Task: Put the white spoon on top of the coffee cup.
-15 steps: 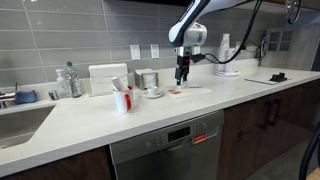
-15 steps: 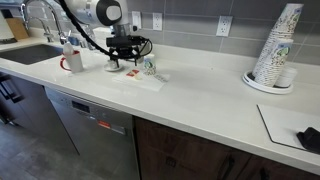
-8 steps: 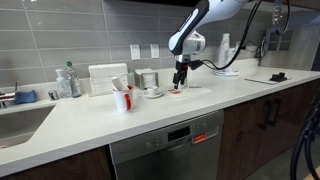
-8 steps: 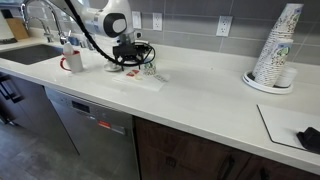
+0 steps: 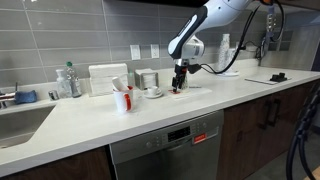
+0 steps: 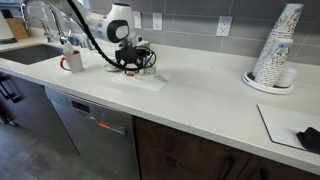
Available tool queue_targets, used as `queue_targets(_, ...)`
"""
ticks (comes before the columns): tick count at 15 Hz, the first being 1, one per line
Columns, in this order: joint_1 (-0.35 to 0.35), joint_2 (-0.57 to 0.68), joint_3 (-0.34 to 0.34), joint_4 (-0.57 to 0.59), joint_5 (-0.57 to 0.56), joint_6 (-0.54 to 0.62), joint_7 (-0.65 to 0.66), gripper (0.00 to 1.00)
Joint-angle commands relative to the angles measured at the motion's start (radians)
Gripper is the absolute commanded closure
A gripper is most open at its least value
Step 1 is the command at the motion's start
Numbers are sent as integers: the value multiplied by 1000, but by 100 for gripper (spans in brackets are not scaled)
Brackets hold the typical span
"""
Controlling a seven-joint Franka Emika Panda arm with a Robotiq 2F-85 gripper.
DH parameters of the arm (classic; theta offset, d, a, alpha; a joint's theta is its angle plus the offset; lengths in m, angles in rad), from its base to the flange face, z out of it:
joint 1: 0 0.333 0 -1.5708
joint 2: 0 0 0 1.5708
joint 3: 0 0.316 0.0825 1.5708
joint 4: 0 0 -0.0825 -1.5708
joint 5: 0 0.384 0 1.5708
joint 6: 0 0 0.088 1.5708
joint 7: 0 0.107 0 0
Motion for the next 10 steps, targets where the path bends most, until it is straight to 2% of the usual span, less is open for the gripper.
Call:
queue_targets(1, -24, 32, 24, 28, 24, 10, -35, 51)
queue_targets(5, -24, 32, 20, 31, 18, 5, -25, 65)
queue_targets(6, -24, 31, 20, 32, 18, 4, -24, 64)
queue_targets(7, -24, 30, 20, 33, 17, 2, -24, 78)
queue_targets(9, -22, 25, 16, 35, 13, 0, -21, 83)
queue_targets(10, -24, 22, 18, 36, 15, -5, -23, 96)
